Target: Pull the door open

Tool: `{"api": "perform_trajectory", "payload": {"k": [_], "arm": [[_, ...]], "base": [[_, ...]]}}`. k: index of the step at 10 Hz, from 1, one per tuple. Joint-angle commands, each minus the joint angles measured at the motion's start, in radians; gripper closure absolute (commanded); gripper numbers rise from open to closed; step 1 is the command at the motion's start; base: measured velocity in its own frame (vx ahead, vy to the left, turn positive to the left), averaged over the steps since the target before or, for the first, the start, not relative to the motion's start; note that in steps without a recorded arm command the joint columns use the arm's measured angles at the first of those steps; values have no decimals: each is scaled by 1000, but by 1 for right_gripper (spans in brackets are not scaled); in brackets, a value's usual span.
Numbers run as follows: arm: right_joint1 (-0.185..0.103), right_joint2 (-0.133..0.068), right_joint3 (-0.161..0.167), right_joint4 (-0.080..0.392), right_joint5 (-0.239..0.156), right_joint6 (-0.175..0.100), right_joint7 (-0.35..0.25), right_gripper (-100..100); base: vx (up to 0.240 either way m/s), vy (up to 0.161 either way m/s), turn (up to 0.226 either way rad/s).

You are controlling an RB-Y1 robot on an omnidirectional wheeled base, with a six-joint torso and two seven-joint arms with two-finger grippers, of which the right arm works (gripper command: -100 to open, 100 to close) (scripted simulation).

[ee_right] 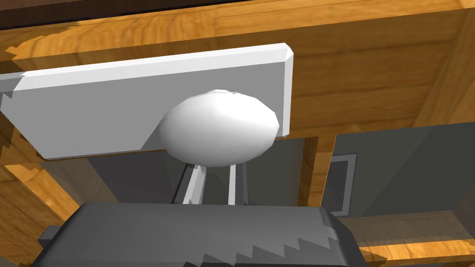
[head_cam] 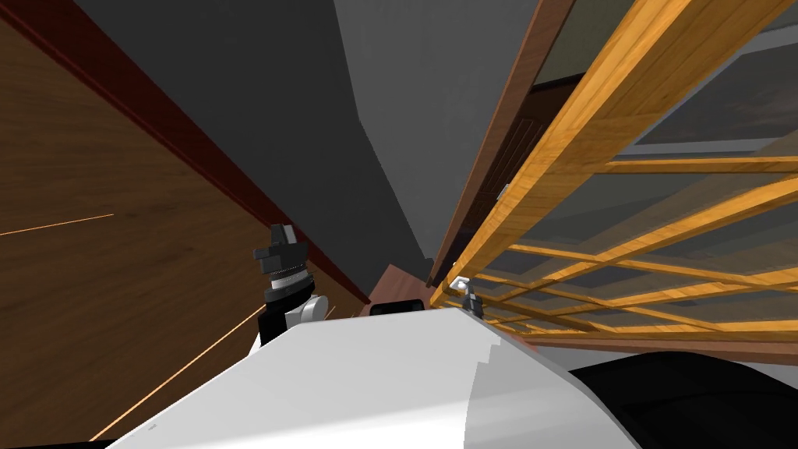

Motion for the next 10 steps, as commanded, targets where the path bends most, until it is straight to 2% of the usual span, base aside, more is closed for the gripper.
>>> {"api": "perform_trajectory", "payload": {"k": [1,2,6,7,10], "arm": [[-14,10,28,-15,-7,-10,-50,100],[-14,10,28,-15,-7,-10,-61,100],[-13,10,53,-26,-50,-16,-183,100],[-16,0,33,9,-54,-3,-192,-100],[-41,3,36,24,-54,7,-265,-100]], "base": [[-28,-7,44],[-20,-1,38],[-45,-12,59],[-53,-23,-34],[-72,51,-1]]}}
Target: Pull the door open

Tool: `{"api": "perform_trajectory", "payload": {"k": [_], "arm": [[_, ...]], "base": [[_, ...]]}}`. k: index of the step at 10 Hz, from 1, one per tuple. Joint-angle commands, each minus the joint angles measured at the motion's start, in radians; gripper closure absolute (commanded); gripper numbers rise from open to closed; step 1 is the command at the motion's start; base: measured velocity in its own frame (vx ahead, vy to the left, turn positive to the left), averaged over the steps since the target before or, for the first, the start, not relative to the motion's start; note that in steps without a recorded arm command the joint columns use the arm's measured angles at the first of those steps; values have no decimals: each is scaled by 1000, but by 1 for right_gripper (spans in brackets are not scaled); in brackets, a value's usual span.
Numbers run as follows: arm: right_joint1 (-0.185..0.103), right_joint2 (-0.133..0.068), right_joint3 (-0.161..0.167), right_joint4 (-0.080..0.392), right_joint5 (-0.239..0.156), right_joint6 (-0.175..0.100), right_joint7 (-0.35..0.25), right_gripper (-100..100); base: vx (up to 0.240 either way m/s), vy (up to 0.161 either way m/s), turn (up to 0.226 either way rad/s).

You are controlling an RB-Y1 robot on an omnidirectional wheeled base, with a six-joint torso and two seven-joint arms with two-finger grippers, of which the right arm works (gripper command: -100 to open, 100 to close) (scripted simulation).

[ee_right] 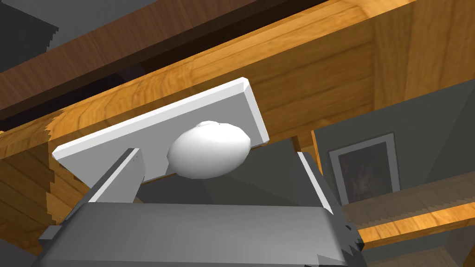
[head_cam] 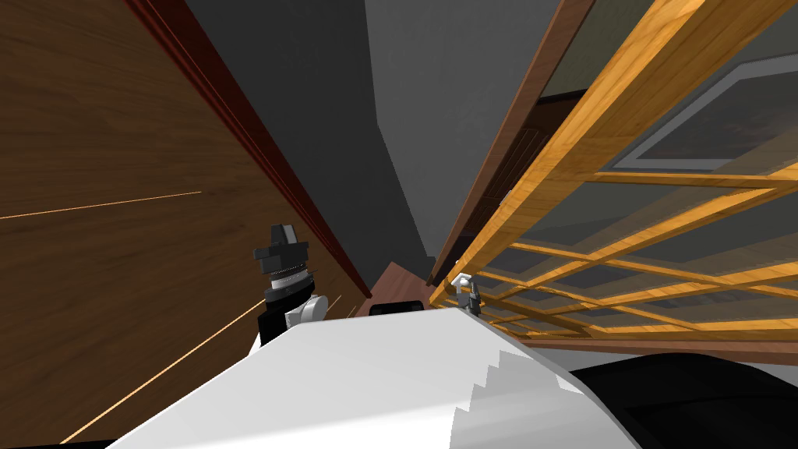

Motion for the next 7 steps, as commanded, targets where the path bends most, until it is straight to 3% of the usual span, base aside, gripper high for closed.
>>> {"api": "perform_trajectory", "payload": {"k": [1,7], "arm": [[-18,1,1,6,-1,13,-50,-100],[-73,6,7,38,0,36,-199,-100]], "base": [[-79,53,-21],[-63,11,-12]]}}
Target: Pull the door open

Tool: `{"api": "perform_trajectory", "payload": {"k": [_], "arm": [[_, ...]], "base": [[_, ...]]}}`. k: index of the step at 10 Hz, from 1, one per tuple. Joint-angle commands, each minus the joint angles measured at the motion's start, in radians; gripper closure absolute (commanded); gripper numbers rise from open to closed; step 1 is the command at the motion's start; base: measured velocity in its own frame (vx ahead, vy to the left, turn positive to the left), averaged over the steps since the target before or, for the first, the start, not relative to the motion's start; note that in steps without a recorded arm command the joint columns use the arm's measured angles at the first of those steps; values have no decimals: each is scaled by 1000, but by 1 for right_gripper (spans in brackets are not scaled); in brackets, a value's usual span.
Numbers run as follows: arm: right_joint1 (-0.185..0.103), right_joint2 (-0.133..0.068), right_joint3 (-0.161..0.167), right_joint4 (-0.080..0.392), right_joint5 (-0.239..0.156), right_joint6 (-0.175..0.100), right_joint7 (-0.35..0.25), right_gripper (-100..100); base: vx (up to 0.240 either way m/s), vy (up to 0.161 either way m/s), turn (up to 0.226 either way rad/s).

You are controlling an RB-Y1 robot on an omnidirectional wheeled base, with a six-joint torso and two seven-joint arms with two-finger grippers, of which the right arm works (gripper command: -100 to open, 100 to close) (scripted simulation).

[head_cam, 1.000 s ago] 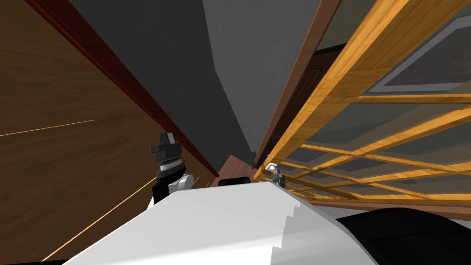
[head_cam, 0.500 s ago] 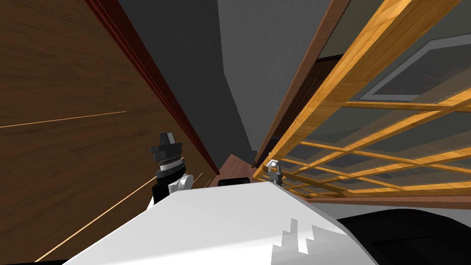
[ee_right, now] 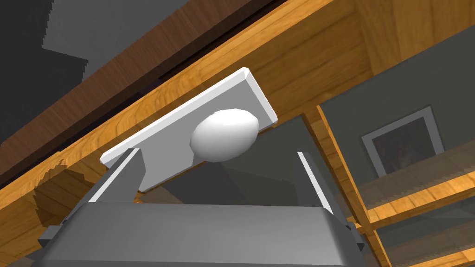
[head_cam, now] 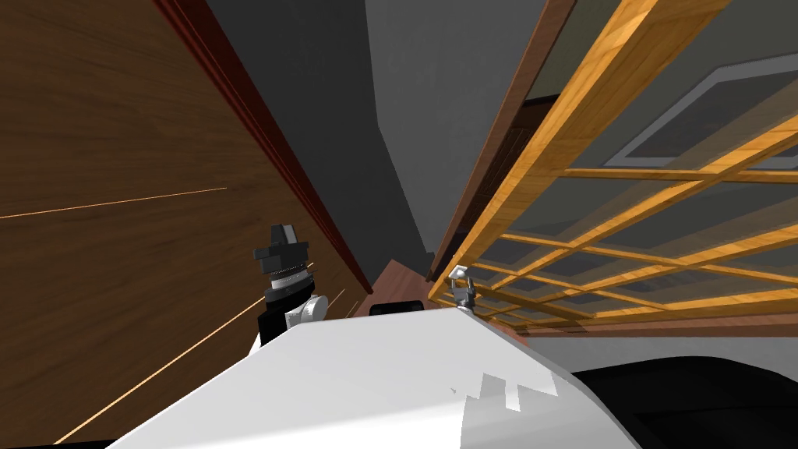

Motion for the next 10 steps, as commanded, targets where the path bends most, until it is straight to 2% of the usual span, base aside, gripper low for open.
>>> {"api": "perform_trajectory", "payload": {"k": [1,2,4,5,7,8,9,10], "arm": [[-22,2,3,12,0,10,-50,-100],[-22,2,3,12,0,10,-65,-100],[-56,5,7,31,1,24,-128,-100],[-56,5,7,31,1,24,-146,-100],[-92,8,11,52,1,39,-211,-100],[-92,8,11,52,1,39,-228,-100],[-110,9,13,63,1,47,-260,-100],[-110,9,13,63,1,47,-268,-100]], "base": [[-79,26,-27],[-58,15,-8],[-62,12,-21],[-67,12,-8],[-77,-2,-24],[-59,4,-8],[-55,9,-20],[-42,8,-9]]}}
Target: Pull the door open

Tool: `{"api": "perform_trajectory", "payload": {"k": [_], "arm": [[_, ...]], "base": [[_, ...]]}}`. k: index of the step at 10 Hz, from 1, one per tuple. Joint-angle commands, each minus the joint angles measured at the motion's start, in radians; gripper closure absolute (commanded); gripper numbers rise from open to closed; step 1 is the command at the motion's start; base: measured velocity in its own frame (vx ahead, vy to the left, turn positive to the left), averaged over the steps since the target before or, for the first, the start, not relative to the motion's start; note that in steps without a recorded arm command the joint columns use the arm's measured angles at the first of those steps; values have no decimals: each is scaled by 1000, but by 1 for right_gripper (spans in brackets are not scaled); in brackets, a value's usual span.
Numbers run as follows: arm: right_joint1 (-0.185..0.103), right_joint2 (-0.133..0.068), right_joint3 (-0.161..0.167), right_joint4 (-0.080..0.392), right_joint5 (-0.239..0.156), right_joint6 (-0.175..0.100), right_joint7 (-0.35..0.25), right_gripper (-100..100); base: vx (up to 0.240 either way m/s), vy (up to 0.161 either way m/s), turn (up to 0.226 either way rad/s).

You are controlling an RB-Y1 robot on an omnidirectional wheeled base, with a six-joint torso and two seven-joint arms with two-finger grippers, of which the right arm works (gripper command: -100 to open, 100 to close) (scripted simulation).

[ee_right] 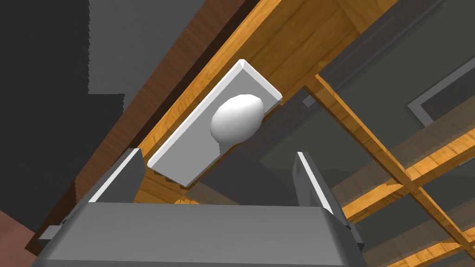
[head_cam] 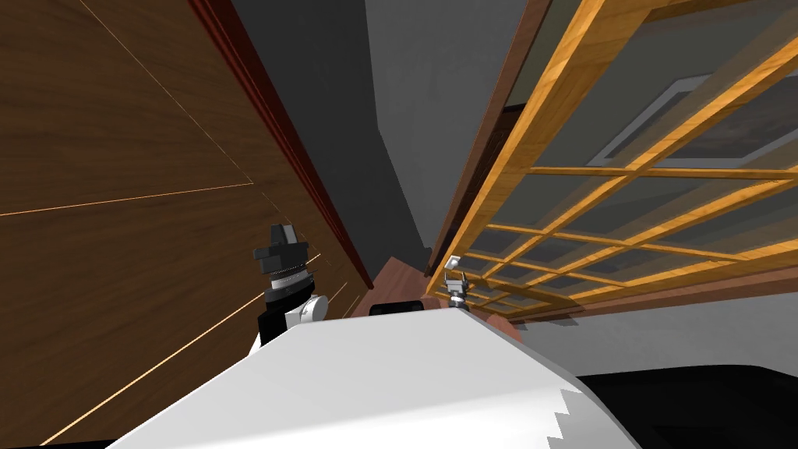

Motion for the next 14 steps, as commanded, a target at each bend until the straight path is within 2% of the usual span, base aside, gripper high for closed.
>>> {"api": "perform_trajectory", "payload": {"k": [1,2,3,5,6,8,9,11,12,13,14], "arm": [[-21,1,2,10,0,10,-50,-100],[-40,2,4,21,0,18,-76,-100],[-40,2,4,21,0,18,-93,-100],[-77,5,8,42,0,33,-158,-100],[-77,5,8,42,0,33,-175,-100],[-113,8,12,63,0,48,-240,-100],[-113,8,12,63,0,48,-256,-100],[-147,11,16,82,0,62,-320,-100],[-147,11,16,82,0,62,-337,-100],[-164,12,18,92,0,69,-371,-100],[-164,12,18,92,0,69,-378,-100]], "base": [[-42,4,-17],[-70,5,-35],[-57,3,-9],[-74,6,-24],[-61,4,-12],[-71,-3,-28],[-62,-6,-9],[-75,-9,-24],[-56,-4,-9],[-48,-6,-26],[-38,-6,-6]]}}
